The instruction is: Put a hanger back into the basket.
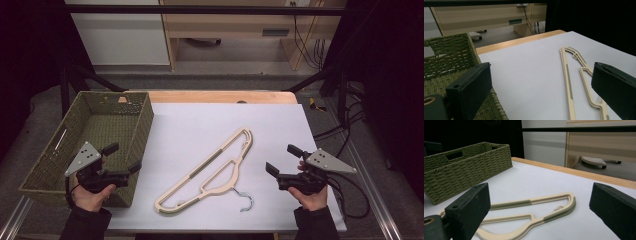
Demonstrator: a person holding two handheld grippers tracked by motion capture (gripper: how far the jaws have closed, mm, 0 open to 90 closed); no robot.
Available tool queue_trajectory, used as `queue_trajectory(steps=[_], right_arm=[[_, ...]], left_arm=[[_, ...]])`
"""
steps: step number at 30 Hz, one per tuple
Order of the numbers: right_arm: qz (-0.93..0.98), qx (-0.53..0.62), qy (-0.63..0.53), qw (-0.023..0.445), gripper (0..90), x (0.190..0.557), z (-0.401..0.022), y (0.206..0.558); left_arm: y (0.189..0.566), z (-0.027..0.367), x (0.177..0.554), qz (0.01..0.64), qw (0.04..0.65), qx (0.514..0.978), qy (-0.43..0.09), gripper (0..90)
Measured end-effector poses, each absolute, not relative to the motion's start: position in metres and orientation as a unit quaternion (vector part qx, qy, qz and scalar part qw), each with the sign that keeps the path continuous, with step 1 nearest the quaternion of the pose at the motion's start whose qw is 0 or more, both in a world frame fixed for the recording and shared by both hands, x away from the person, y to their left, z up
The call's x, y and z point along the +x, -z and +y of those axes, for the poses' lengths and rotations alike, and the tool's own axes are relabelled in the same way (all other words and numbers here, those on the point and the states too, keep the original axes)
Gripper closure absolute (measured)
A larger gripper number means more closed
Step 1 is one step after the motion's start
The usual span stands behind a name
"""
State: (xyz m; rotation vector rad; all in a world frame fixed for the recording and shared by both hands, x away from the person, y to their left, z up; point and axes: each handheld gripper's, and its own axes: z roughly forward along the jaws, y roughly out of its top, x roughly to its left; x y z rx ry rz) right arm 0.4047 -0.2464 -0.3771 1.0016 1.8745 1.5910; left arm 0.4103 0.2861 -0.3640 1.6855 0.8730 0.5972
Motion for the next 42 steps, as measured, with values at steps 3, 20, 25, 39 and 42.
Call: queue_trajectory(steps=[3,20,25,39,42], right_arm=[[0.690,0.362,-0.578,0.241,4.3,0.405,-0.246,0.378],[0.721,0.362,-0.541,0.236,9.4,0.404,-0.220,0.381],[0.735,0.364,-0.529,0.217,11.8,0.405,-0.206,0.388],[0.784,0.355,-0.476,0.181,23.3,0.406,-0.178,0.412],[0.795,0.359,-0.455,0.177,27.4,0.408,-0.172,0.420]], left_arm=[[0.363,0.285,0.410,0.365,0.543,0.713,-0.253,3.4],[0.365,0.279,0.410,0.362,0.534,0.722,-0.250,3.3],[0.365,0.279,0.410,0.364,0.529,0.724,-0.251,3.1],[0.365,0.274,0.408,0.359,0.525,0.728,-0.255,3.0],[0.365,0.273,0.408,0.357,0.525,0.729,-0.254,3.0]])
